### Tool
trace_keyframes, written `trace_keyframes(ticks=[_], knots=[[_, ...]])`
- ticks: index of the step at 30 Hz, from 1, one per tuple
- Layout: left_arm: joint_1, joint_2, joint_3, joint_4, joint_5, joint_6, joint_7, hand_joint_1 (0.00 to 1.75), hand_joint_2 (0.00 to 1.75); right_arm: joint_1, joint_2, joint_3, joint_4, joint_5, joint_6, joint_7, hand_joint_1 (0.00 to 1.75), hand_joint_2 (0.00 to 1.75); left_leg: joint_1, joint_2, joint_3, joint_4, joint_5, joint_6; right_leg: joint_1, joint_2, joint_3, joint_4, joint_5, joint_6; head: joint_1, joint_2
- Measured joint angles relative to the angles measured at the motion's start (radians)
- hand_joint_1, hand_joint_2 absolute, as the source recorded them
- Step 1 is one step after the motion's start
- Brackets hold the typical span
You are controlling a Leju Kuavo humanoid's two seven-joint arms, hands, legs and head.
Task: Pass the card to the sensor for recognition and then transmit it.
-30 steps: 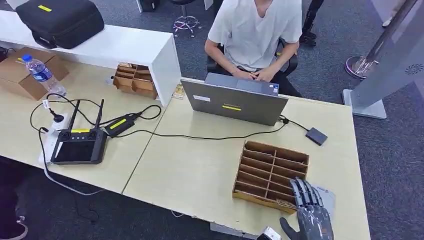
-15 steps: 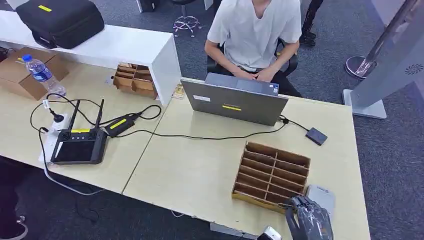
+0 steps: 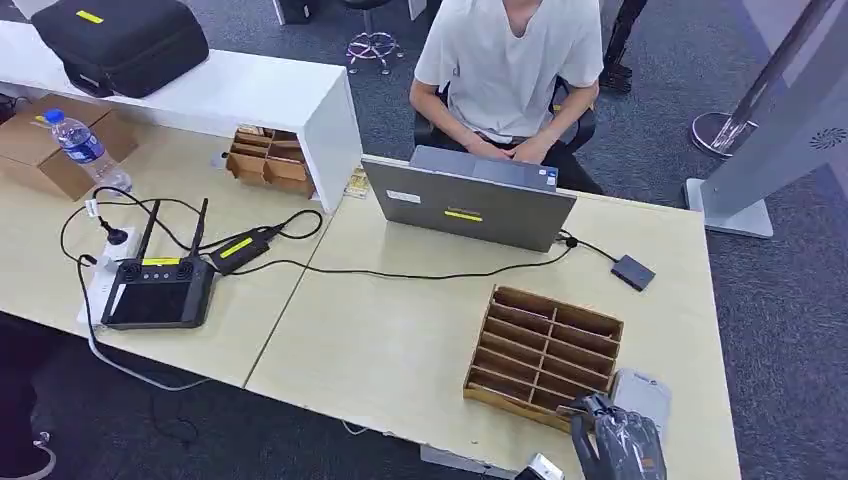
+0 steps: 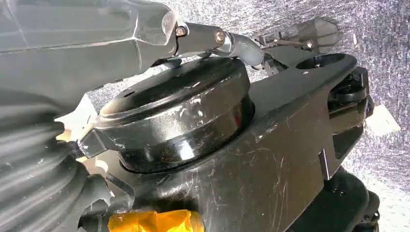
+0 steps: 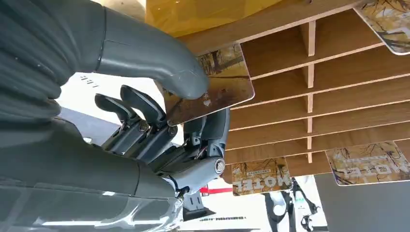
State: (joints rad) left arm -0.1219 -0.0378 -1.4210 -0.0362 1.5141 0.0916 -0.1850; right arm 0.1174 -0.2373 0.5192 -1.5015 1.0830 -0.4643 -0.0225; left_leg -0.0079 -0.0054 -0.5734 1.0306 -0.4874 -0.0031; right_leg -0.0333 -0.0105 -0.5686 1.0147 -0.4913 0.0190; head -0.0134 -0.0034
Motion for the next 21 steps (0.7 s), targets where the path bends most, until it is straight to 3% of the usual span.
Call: trace_keyframes(ticks=[21], knots=[[0.000, 0.000, 0.000, 0.000, -0.013, 0.006, 0.028, 0.00, 1.75, -0.031, 0.010, -0.066, -0.059, 0.032, 0.006, -0.041, 1.75, 1.75, 0.000, 0.000, 0.000, 0.000, 0.000, 0.000, 0.000, 0.000, 0.000, 0.000, 0.000, 0.000, 0.000, 0.000]])
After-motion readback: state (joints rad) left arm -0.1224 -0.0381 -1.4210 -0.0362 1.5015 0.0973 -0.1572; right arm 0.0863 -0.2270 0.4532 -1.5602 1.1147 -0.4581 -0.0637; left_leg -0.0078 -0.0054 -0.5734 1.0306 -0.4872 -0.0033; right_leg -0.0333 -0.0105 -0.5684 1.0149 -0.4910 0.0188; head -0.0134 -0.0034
